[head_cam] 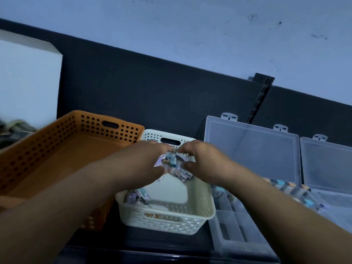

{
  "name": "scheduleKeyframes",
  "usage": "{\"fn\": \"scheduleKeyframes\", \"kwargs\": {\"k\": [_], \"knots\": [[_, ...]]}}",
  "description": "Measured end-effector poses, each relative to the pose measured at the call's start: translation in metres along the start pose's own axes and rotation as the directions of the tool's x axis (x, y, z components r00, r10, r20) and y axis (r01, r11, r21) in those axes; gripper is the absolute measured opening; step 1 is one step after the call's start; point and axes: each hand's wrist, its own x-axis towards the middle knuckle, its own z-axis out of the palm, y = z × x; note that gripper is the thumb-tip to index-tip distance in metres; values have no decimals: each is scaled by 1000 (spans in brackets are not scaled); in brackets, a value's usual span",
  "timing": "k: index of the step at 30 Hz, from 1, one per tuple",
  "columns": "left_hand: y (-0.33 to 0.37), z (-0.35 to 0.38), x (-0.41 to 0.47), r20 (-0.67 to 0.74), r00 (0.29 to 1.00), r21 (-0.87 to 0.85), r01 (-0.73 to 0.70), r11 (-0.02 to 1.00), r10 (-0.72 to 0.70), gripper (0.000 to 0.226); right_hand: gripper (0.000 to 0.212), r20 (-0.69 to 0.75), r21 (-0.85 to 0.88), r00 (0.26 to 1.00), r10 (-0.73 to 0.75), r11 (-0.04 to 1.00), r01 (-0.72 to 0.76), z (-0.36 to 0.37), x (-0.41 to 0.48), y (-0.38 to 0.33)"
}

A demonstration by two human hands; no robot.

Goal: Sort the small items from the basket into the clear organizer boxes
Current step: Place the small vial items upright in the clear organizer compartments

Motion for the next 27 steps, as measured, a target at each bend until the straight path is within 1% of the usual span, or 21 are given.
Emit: {"fn": "scheduleKeyframes", "kwargs": {"k": [3,6,8,10,12,13,15,19,23,25,27], "knots": [[-20,-4,-9,22,997,54,79,995,-80,65,34,139,-20,990,-17,1000,20,14,21,-12],[-30,-3,-19,33,992,50,120,992,-121,68,38,271,-16,963,1,1000,3,26,38,-19],[-32,0,-24,38,990,6,137,991,-137,69,43,306,-116,951,46,993,-10,33,47,-18],[-33,3,-27,39,987,-60,156,986,-154,70,47,332,-227,934,130,972,-54,37,52,-16],[-33,5,-28,35,987,-91,159,983,-156,70,53,370,-315,907,201,946,-80,41,53,-16],[-33,6,-28,33,987,-97,160,982,-158,70,56,378,-338,900,219,937,-86,42,53,-16],[-33,6,-28,32,986,-116,168,979,-165,69,57,383,-328,897,222,940,-93,43,53,-15],[-29,7,-26,41,986,-134,167,977,-163,66,50,387,-216,893,231,964,-156,45,53,-10],[-27,6,-24,42,986,-121,165,979,-162,62,20,401,-63,897,185,983,-175,54,53,-12],[-26,6,-24,38,985,-110,174,979,-171,62,11,396,-60,902,173,985,-163,53,51,-14],[-26,5,-24,6,985,-63,175,983,-175,62,15,378,-111,911,168,984,-136,47,49,-15]]}}
